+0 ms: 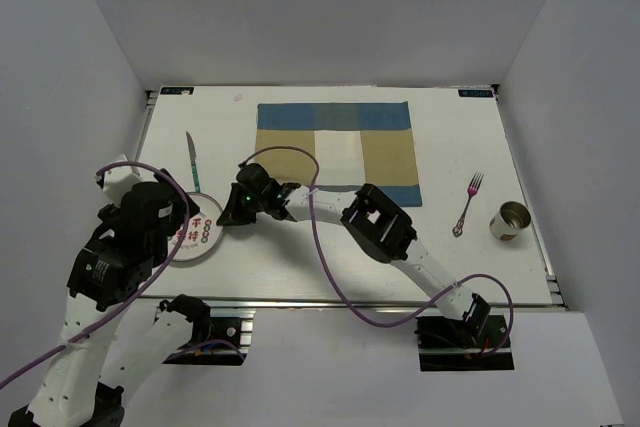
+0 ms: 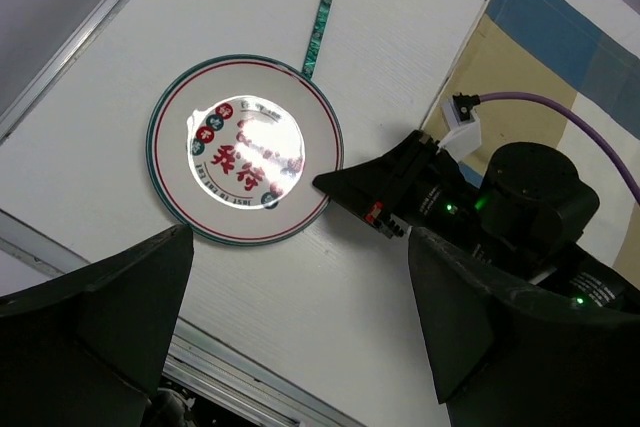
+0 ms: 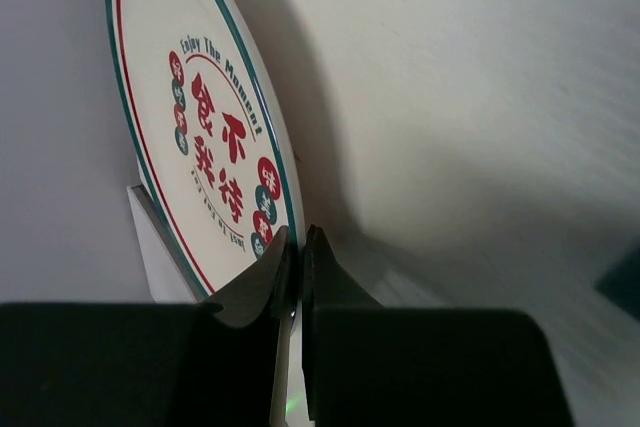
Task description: Set the dinner table for one person
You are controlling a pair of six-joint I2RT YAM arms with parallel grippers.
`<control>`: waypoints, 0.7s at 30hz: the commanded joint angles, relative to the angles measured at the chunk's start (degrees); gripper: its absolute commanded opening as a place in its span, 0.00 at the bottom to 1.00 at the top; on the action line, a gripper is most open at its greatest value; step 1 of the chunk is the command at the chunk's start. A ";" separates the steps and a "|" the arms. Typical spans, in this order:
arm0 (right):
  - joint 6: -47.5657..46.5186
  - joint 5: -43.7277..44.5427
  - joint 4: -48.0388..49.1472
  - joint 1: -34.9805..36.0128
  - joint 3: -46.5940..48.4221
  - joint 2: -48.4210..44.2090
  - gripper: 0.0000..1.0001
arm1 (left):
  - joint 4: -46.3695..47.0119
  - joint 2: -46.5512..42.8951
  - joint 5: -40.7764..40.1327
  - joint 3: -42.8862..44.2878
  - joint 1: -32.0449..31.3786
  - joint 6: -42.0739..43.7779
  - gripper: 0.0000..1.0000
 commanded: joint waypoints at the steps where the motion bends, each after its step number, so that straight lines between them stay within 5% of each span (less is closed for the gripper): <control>1: -0.40 -0.17 1.24 -0.50 -5.21 -6.83 0.00 | 1.46 0.02 0.16 -1.01 -0.25 0.69 0.98; 14: 2.69 -9.85 17.06 -16.21 -26.83 -26.25 0.00 | 9.63 -1.65 1.39 -9.45 -0.25 2.44 0.98; 21: -5.12 -11.95 10.14 -31.40 -31.94 -29.96 0.00 | 11.48 -2.09 3.23 -11.12 -0.25 3.50 0.98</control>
